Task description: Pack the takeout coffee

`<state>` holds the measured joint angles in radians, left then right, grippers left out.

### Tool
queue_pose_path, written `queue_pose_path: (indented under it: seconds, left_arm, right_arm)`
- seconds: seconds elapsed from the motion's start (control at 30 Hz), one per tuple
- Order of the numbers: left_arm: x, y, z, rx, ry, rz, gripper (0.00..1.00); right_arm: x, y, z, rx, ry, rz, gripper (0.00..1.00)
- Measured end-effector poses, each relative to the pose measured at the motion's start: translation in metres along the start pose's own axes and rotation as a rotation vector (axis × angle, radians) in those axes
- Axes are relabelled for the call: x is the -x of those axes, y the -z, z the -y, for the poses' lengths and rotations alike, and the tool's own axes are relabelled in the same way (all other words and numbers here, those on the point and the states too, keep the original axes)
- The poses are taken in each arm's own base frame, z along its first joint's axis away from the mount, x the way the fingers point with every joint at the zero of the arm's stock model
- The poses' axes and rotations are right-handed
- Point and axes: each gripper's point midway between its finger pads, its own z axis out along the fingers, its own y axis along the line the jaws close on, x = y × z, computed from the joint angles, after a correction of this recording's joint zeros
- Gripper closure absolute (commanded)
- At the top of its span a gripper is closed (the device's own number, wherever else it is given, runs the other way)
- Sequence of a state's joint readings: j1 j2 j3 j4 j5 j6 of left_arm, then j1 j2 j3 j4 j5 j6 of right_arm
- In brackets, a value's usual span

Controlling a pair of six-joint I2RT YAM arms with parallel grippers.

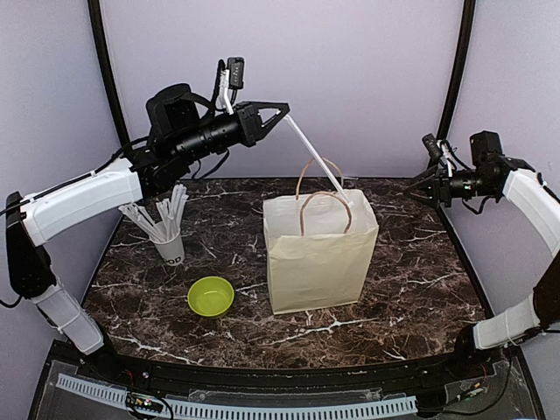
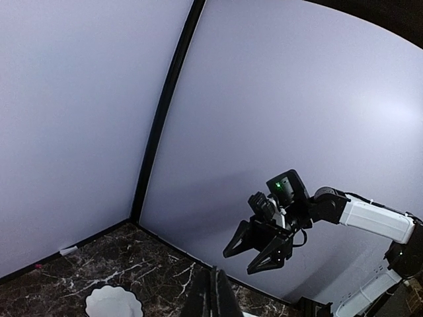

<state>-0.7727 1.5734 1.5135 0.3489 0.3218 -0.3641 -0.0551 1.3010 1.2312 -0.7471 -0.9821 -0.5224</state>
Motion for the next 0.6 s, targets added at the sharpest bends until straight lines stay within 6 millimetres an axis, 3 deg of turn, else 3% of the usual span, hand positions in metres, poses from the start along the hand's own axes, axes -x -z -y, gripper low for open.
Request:
queue_pose_path:
  seconds: [0.13,0.6]
  left_arm:
    - [-0.026,-0.012,0.001,-0.021,0.059,-0.036,1.00]
    - [-0.118,-0.039,0.036,-0.116,0.191,-0.185,1.00]
  right_arm:
    - [0.000,0.000,0.000,-0.002,0.000,-0.002,0.36]
    - [-0.001,-0.001,0.002,-0.005,0.001,-0.005,0.37]
